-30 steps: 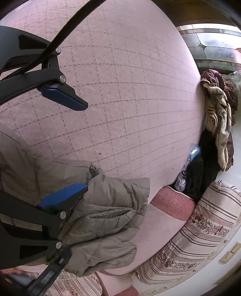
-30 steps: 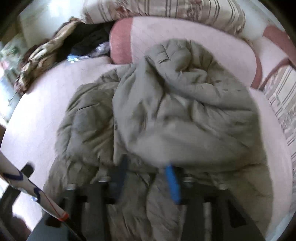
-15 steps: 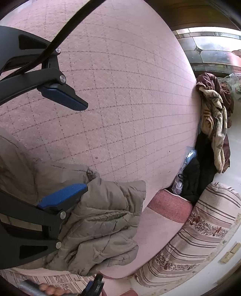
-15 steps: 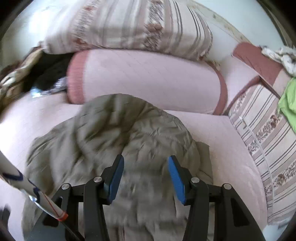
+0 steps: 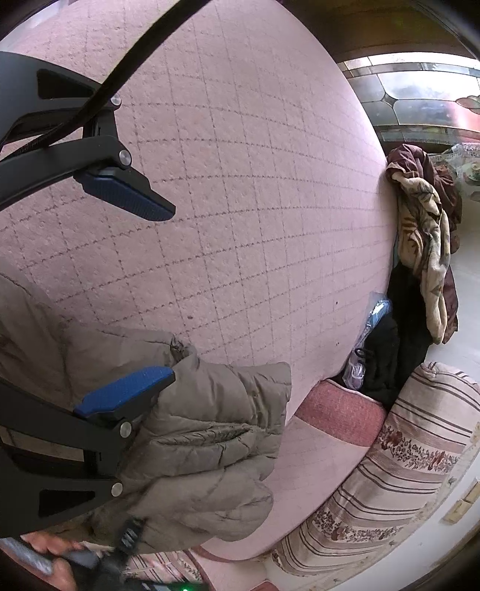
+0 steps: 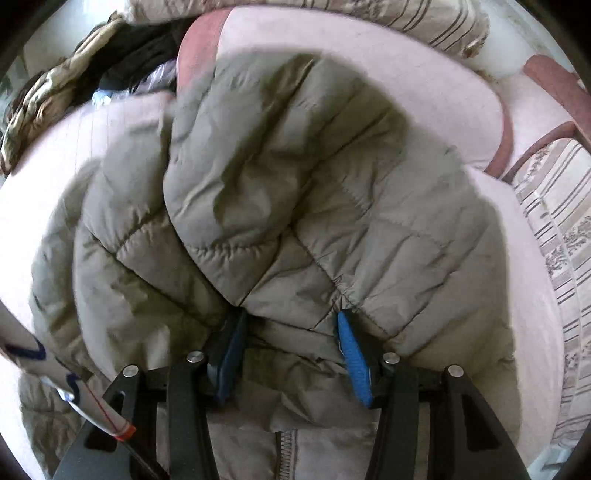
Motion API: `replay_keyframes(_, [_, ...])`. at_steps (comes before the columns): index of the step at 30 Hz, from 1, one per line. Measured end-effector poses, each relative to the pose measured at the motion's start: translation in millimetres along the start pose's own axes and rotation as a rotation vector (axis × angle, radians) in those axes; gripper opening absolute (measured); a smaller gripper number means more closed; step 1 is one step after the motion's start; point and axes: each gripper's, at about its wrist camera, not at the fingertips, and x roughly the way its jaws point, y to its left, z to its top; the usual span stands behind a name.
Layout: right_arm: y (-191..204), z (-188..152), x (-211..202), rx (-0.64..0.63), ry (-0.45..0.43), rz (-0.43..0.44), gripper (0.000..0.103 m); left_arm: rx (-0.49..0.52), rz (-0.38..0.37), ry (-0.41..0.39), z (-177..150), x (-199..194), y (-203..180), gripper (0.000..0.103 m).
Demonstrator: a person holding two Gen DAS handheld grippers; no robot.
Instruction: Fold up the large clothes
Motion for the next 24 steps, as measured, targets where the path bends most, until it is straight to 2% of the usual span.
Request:
replay_keyframes(3, [-6, 10, -30, 0.044, -0.105, -0.017, 0.054, -0.010, 0.003, -0.008, 1, -2, 3, 0.080])
replay_keyframes(6, [0, 22, -50, 0.049, -0.173, -0.016, 0.054, -0.014, -0.001, -0.001, 1, -1, 5, 0.080])
replay_keyframes(10, [22, 34, -35, 0.049, -0.150, 0.007, 0.054, -0.005, -0.002, 0.005, 1, 0, 4, 0.080])
replay_keyframes(13, [41, 33, 13, 0.044, -0.036, 0.019, 0.054, -0.008, 0.001, 0.006, 2, 1, 5, 0.080])
replay_keyframes(16, [60, 22, 33, -0.002, -0.029, -0.042, 0.057, -0.015, 0.008, 0.008, 4, 4, 6, 0.080])
replay_keyframes(19, [69, 28, 29, -0.098, -0.020, -0.085, 0.057, -0.015, 0.012, 0.017, 5, 7, 7, 0.080])
replay_keyframes(21, [68, 30, 11, -0.104, -0.061, -0.079, 0.056, -0.018, 0.013, 0.018, 5, 6, 8, 0.080])
replay_keyframes(22, [68, 28, -7, -0.094, -0.121, -0.061, 0.056, -0.020, 0.015, 0.013, 5, 4, 9, 0.080])
replay_keyframes(24, [74, 25, -27, -0.095, -0.181, -0.028, 0.056, -0.022, 0.018, 0.005, 5, 3, 10, 0.080])
